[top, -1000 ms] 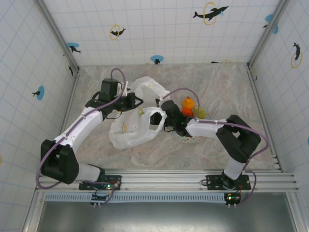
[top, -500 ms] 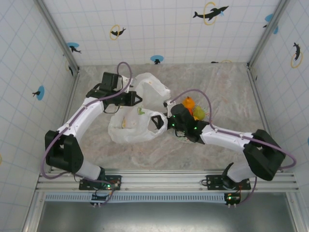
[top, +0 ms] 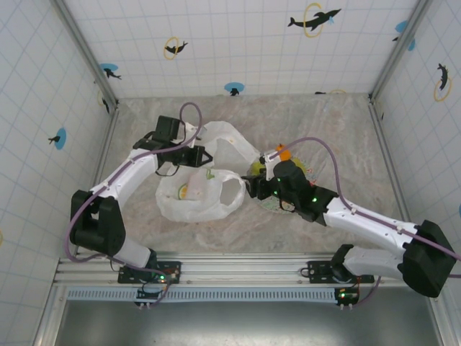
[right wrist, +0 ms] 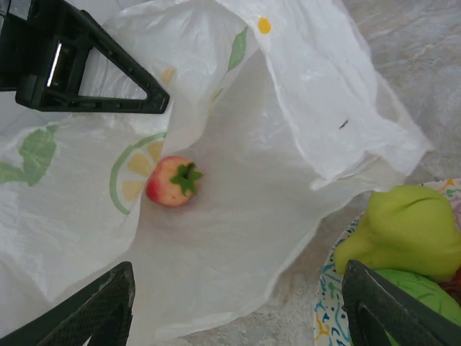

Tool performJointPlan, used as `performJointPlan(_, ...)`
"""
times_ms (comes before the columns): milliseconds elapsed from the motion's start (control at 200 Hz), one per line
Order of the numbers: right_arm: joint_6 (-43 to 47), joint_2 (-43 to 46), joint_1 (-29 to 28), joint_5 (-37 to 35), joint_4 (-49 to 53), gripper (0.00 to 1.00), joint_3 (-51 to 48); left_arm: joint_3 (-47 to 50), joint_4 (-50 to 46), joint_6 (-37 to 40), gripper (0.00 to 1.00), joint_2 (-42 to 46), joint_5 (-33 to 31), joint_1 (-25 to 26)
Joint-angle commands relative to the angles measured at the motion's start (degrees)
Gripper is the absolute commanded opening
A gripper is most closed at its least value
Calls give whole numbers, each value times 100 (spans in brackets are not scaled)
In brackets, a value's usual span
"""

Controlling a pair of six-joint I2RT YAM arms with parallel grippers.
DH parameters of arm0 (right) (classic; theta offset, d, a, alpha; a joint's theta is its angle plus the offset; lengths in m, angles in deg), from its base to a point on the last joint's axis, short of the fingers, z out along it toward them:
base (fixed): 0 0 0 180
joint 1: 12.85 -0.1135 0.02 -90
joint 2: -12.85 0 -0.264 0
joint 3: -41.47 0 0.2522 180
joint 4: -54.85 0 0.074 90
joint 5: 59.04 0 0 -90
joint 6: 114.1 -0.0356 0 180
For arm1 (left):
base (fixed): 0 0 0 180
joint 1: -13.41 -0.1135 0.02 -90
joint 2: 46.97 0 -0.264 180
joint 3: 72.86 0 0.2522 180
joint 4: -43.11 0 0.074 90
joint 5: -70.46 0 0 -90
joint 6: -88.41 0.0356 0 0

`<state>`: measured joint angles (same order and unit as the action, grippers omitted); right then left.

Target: Place the fruits into the plastic bag

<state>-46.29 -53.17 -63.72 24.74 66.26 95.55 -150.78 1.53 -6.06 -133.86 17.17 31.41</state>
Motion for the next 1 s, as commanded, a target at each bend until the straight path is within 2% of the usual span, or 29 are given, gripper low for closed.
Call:
performJointPlan(0, -39, 184, 65, -48, 147, 77, -31, -27, 260, 131, 0, 165, 41, -21)
performJointPlan(105, -13, 364, 167, -228, 761, 77, 109, -175, 219, 37, 0, 175, -171, -24)
performJointPlan(230, 39, 554, 349, -1139, 2036, 78, 294, -47, 424, -165, 0, 281, -151, -24)
performJointPlan(320, 47, 672, 701, -1618, 2858, 81, 332, 106, 528, -264, 0, 376, -72, -31)
performJointPlan(440, -17, 865, 1200, -1742, 3382, 85, 127, 197, 584, -310, 0, 471, -87, -22)
performJointPlan(580, -116, 955, 1571, -1796, 3483, 91, -249, 200, 625, -377, 0, 485, -111, -24)
performJointPlan(996, -175, 294, 2341, -833, 2299, 88, -788, 178, 664, -475, 0, 411, -54, -25)
